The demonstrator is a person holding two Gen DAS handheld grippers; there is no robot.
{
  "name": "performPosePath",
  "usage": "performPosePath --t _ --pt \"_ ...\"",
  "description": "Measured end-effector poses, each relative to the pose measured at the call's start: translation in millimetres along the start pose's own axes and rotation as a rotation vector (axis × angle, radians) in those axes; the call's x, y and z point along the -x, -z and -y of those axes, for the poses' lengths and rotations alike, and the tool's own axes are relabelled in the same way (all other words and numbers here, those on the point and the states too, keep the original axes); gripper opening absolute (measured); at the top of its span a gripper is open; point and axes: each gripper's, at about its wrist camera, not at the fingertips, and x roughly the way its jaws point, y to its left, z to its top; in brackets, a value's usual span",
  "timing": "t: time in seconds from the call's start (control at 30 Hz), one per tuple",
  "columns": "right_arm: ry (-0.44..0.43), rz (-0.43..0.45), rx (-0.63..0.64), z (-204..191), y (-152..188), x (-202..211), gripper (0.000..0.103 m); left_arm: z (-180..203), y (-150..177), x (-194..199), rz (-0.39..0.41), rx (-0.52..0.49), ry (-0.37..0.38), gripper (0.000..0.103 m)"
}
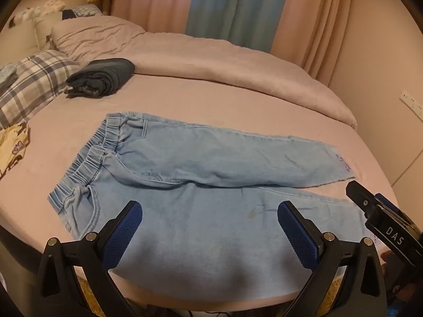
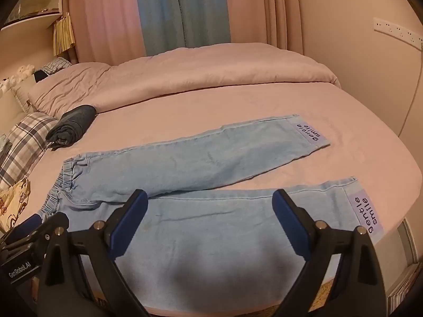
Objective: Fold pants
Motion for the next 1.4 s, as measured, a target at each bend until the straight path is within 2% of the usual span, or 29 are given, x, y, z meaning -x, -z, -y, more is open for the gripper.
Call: performPosePath --t 0.27,0.6,0.9,1.0,1.03,1.1,1.2,1.4 --pt "-0.011 -0.004 0.0 -0.1 1.4 -0.7 0.095 4.1 -3.0 -3.8 0.019 -0.02 -0.006 0.102" --pt "-0.008 -0.011 -0.004 -1.1 2.3 -2.6 0.094 0.2 3.1 -5.0 -0.002 -0.015 -0.015 0.102" --pt "-0.016 -0.015 -0.003 0.5 3.6 -3.6 0.094 -0.4 4.9 -2.1 0.034 -0.017 -0.013 0.102" --pt "-0.024 -0.017 -0.006 1.7 3.6 -4.7 0.094 -0.3 5.3 -2.6 0.015 0.033 0.032 0.102" --pt "-0.025 -0.018 -0.006 1.8 3.4 -5.2 0.094 0.2 4.7 -3.7 -0.013 0.05 0.044 0.102" --pt "-0.02 -0.018 -0.007 1.7 3.5 -5.3 0.094 0.3 4.7 -5.0 -0.05 0.061 0.045 0.102" --pt "-0.029 -0.021 -0.011 1.5 2.8 -6.3 0.094 0.5 3.1 -4.2 -0.061 0.061 0.035 0.102" --pt "-0.017 -0.039 -0.025 4.8 2.6 -11.8 0.094 -2.9 1.4 -5.0 -0.006 0.042 0.024 0.1"
